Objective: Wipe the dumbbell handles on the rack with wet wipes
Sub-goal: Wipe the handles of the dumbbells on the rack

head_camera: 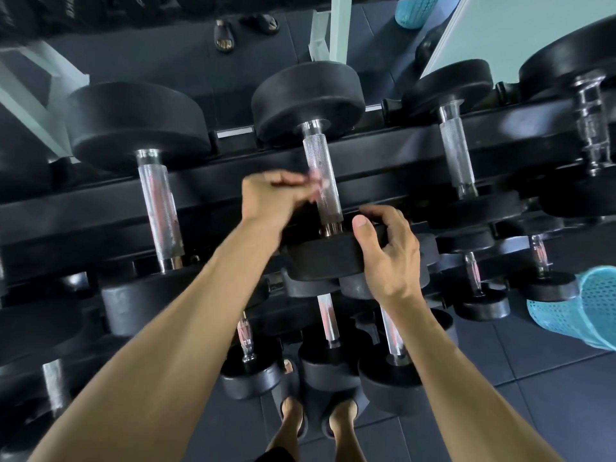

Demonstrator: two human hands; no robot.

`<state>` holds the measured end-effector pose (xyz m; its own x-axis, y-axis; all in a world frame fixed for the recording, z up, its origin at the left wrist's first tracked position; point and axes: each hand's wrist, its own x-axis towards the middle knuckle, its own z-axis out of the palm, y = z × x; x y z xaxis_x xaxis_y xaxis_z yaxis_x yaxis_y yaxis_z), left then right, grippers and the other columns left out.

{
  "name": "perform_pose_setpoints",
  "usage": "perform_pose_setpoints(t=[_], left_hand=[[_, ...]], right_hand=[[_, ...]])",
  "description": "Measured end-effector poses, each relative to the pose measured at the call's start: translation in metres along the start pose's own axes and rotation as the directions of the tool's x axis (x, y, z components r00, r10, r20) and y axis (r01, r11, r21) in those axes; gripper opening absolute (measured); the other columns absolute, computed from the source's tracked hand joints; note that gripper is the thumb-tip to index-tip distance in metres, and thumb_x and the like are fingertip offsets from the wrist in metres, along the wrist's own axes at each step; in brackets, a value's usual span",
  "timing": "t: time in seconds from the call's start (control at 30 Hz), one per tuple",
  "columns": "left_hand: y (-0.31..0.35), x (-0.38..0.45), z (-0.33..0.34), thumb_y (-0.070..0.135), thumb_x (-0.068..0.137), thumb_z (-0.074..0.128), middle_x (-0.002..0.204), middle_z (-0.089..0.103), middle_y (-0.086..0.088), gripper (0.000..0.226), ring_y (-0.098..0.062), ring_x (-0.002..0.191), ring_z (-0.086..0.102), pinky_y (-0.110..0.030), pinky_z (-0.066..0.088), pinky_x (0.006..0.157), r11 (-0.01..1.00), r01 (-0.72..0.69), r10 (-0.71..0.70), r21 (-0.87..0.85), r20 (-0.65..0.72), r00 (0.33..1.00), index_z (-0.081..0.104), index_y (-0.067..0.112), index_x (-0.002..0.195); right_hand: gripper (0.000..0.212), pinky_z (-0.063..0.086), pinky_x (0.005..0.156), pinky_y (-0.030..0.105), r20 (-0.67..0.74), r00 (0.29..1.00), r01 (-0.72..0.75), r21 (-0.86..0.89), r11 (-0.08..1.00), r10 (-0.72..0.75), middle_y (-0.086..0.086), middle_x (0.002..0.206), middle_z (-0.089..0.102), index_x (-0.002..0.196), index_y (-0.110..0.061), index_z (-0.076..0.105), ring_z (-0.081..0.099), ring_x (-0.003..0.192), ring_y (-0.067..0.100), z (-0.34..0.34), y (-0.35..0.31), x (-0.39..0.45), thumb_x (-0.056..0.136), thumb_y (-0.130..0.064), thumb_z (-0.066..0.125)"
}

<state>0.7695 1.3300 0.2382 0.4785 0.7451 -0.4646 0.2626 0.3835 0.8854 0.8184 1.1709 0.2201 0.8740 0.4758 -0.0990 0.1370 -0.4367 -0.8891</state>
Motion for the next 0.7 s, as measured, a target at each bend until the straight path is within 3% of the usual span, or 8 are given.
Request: perform_pose_setpoints(t=[0.1,0.23,0.3,0.43,0.5,0.6,0.7], left_hand=[[0.029,0.025,0.010,-0.009,0.072,0.081,0.062,0.072,-0.004,0.025,-0.013,0.060,0.070,-0.024,0.059,0.063,0.971,0.060,-0.079,-0.230,-0.076,0.994,0.063,0.009,0.074],[0.014,0.001,0.006,-0.013,0.074,0.076,0.069,0.074,-0.005,0.027,-0.016,0.072,0.074,-0.029,0.060,0.078,0.971,0.145,-0.146,-0.189,0.011,0.989,0.061,0.010,0.073],[0.007,-0.006,0.006,-0.016,0.074,0.074,0.071,0.075,-0.004,0.028,-0.017,0.072,0.075,-0.027,0.060,0.077,0.970,0.139,-0.131,-0.202,0.052,0.990,0.060,0.008,0.073],[0.030,0.034,0.018,-0.012,0.068,0.081,0.062,0.072,-0.002,0.023,-0.013,0.061,0.071,-0.023,0.057,0.064,0.930,0.107,-0.156,-0.351,-0.114,0.981,0.068,0.004,0.079],[0.035,0.042,0.024,-0.010,0.067,0.083,0.066,0.074,-0.005,0.021,-0.012,0.061,0.071,-0.024,0.057,0.070,0.892,0.119,-0.196,-0.436,-0.136,0.971,0.071,0.003,0.079],[0.013,0.013,0.018,-0.011,0.064,0.083,0.073,0.076,-0.006,0.025,-0.019,0.076,0.074,-0.035,0.055,0.095,0.949,0.130,-0.165,-0.289,-0.103,0.981,0.070,0.010,0.060],[0.008,-0.010,0.016,-0.014,0.068,0.080,0.073,0.075,-0.011,0.029,-0.026,0.075,0.076,-0.035,0.057,0.091,0.967,0.093,-0.102,-0.239,-0.023,0.995,0.062,0.008,0.063]], right_hand=[[0.046,0.042,0.090,0.022,-0.016,1.000,0.007,0.009,1.000,-0.007,-0.017,0.101,0.061,0.100,-0.029,0.063,0.057,0.103,0.009,0.001,0.001,0.000,0.076,-0.063,0.044],[0.045,0.045,0.091,0.029,-0.024,1.000,0.013,0.009,1.000,-0.012,-0.015,0.100,0.062,0.098,-0.028,0.065,0.058,0.102,0.011,0.001,0.002,0.001,0.077,-0.062,0.044],[0.043,0.046,0.089,0.028,-0.024,1.000,0.019,0.001,1.000,-0.019,-0.013,0.101,0.063,0.097,-0.029,0.064,0.058,0.100,0.011,0.000,0.002,0.001,0.078,-0.062,0.044],[0.050,0.045,0.088,0.026,-0.018,1.000,0.016,-0.003,1.000,-0.017,-0.011,0.103,0.064,0.101,-0.026,0.067,0.058,0.102,0.011,0.000,0.004,0.001,0.078,-0.063,0.044],[0.051,0.046,0.088,0.028,-0.015,1.000,0.022,-0.006,1.000,-0.022,-0.010,0.103,0.065,0.102,-0.024,0.067,0.059,0.102,0.011,0.000,0.005,0.003,0.078,-0.063,0.044],[0.048,0.048,0.086,0.030,-0.021,1.000,0.023,-0.010,1.000,-0.023,-0.011,0.099,0.065,0.098,-0.025,0.067,0.060,0.098,0.012,0.000,0.005,0.003,0.079,-0.062,0.044],[0.045,0.048,0.084,0.029,-0.016,1.000,0.025,-0.011,1.000,-0.025,-0.012,0.097,0.064,0.095,-0.027,0.066,0.060,0.096,0.012,-0.001,0.004,0.003,0.079,-0.062,0.044]])
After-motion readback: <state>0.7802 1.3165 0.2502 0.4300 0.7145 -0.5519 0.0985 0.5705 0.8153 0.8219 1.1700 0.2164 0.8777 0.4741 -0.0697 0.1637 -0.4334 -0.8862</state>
